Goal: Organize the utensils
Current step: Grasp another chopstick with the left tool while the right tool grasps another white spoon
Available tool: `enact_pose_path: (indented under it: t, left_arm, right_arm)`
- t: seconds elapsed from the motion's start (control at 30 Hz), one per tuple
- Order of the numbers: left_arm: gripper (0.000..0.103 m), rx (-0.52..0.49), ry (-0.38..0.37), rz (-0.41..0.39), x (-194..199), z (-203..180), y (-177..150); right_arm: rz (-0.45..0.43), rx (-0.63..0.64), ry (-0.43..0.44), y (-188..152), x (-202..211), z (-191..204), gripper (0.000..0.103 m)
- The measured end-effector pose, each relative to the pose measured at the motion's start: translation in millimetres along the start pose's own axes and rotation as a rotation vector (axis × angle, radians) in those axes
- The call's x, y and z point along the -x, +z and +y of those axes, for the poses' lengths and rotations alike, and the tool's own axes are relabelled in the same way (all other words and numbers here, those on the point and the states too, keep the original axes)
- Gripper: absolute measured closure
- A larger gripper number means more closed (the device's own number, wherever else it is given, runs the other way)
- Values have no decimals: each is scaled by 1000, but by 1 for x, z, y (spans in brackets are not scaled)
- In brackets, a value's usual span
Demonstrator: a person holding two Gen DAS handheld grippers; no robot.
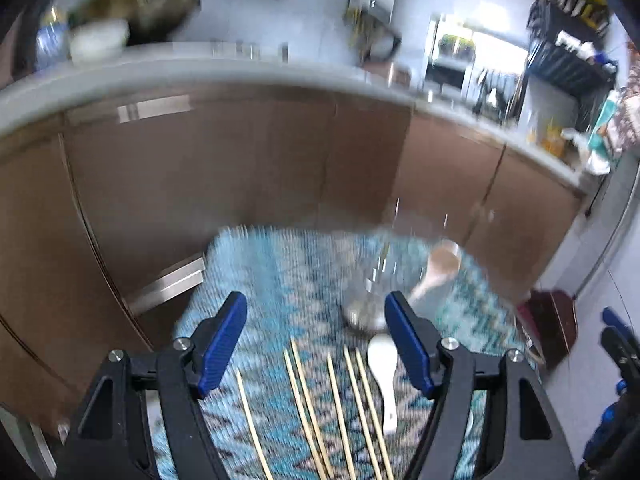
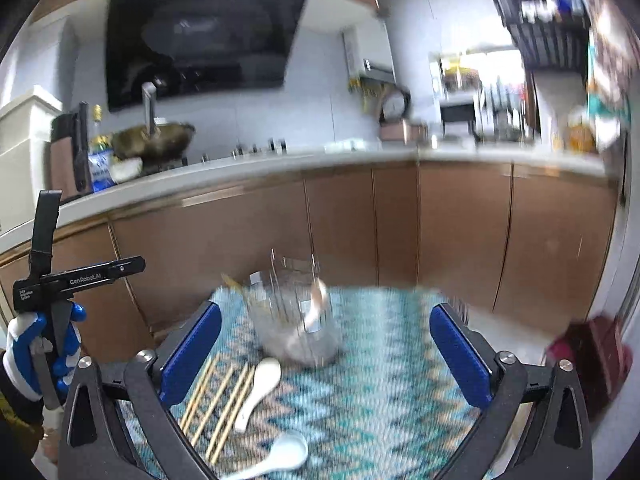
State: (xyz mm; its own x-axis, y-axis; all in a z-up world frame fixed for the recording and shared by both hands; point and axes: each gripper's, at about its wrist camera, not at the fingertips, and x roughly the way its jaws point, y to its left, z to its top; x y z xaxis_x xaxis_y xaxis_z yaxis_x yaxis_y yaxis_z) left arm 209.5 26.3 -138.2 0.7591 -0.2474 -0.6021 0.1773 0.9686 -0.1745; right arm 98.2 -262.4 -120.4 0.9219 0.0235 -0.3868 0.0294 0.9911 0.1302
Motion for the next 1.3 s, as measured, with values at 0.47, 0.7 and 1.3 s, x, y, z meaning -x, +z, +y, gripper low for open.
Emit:
enact_pose_path:
  t: [0.47,0.7,1.3]
  left_arm:
    - [81,130,-107,510,-148,24,-30]
    - [85,150,-81,568,-182,33,-24]
    - [92,140,9,645,-223,44,-29]
  right_arm:
    - [490,-237,221,-102,-111,-34,65]
    - [544,-235,274,-115,-127,-30,69]
    - [600,-227,307,-127,-148,-28,73]
